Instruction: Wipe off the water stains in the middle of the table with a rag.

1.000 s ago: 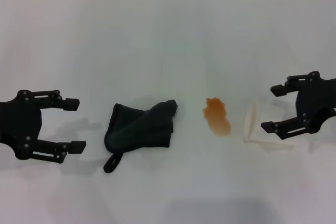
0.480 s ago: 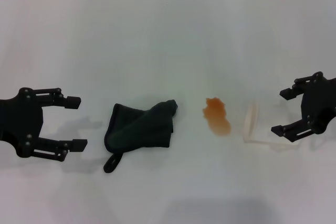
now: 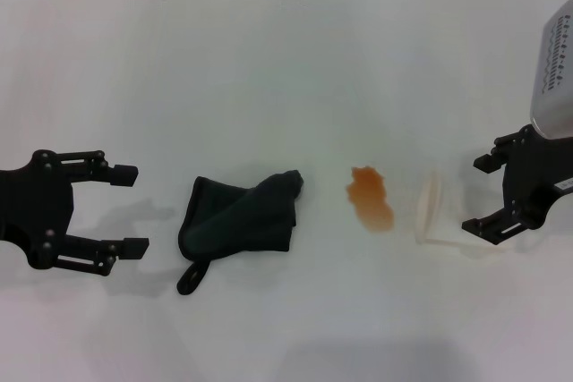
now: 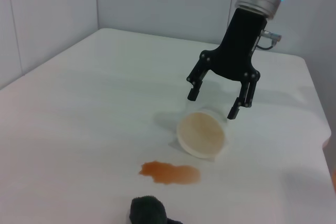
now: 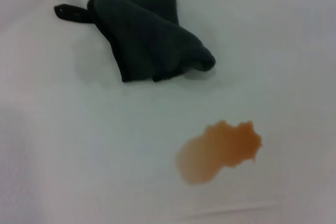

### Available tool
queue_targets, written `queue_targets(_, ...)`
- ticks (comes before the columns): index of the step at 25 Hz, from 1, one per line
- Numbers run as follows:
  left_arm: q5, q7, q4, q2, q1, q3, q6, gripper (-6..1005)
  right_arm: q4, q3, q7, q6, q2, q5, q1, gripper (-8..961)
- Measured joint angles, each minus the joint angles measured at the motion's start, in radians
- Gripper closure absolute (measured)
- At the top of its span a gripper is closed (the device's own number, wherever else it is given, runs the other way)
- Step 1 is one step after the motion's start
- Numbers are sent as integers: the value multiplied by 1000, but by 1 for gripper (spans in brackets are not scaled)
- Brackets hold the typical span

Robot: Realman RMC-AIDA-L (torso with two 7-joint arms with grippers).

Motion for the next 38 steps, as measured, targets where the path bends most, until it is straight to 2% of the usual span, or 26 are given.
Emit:
queue_targets(20,0,0,-7,0,1,0,-6,151,19,-82,36,26,1,-29,9,126)
queue_targets(38,1,3,-8,-1,4,0,-8,160,48,-89,53,44,2,-63,9,182)
